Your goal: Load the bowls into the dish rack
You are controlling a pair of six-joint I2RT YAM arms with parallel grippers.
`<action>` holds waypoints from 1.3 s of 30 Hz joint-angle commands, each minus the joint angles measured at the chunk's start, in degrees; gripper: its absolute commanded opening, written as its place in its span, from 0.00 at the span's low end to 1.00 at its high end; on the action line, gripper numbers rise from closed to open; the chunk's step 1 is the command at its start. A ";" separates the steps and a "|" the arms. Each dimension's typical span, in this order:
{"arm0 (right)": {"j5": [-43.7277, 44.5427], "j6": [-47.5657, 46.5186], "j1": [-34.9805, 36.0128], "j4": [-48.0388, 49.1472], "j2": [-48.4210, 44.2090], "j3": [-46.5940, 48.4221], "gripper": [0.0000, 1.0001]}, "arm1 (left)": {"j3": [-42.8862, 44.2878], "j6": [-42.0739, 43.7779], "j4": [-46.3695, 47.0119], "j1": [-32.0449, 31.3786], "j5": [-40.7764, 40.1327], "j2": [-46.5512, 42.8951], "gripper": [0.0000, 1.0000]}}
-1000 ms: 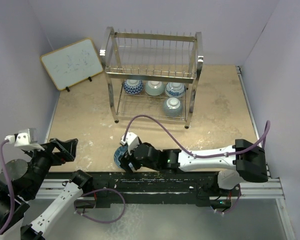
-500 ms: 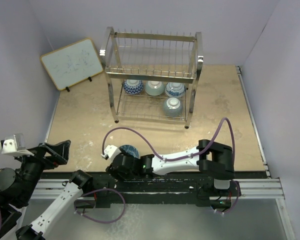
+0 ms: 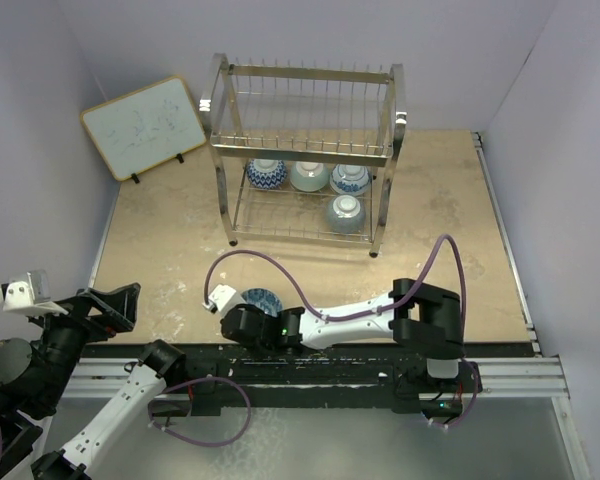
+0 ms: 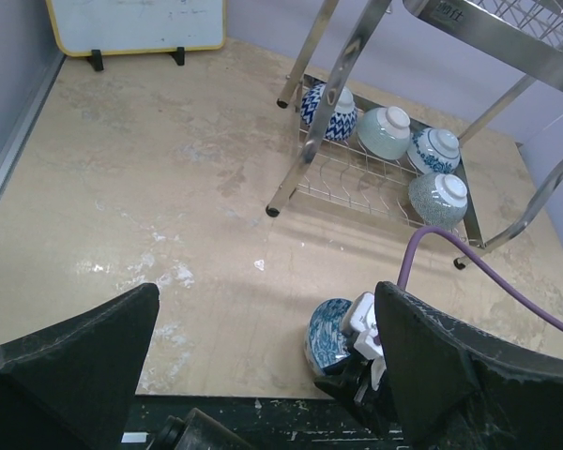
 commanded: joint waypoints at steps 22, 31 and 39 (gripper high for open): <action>-45.35 22.89 -21.80 36.43 -14.78 -9.61 0.08 | 4.85 2.02 1.49 -0.47 -1.50 1.75 0.99; -52.39 38.15 -34.21 59.41 -8.59 -9.78 0.09 | 7.75 3.48 0.99 -0.71 -1.59 3.12 0.99; -51.82 48.39 -41.30 71.88 1.75 -4.16 0.09 | 8.49 3.48 0.48 -0.91 -1.94 2.97 0.99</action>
